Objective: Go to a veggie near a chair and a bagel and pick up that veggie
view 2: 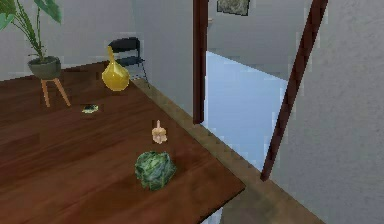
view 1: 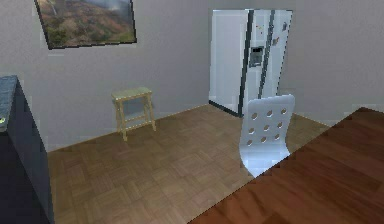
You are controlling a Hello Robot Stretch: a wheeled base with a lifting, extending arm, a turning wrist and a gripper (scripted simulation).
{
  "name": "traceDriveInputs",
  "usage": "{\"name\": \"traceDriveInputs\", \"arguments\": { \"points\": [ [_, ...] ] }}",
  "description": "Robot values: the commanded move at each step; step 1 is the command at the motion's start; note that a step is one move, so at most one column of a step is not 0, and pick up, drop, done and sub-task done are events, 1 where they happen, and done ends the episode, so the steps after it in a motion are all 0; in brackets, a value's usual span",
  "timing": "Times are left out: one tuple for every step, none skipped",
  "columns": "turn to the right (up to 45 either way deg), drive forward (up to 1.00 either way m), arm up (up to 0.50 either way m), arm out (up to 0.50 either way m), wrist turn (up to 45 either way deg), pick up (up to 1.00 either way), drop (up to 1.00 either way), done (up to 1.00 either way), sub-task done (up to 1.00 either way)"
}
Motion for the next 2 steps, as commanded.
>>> {"name": "traceDriveInputs", "arguments": {
  "points": [
    [0.0, 0.0, 0.5, 0.0, 0.0, 0.0, 0.0, 0.0, 0.0],
    [0.0, 0.0, 0.38, 0.0, 0.0, 0.0, 0.0, 0.0, 0.0]
  ]
}}
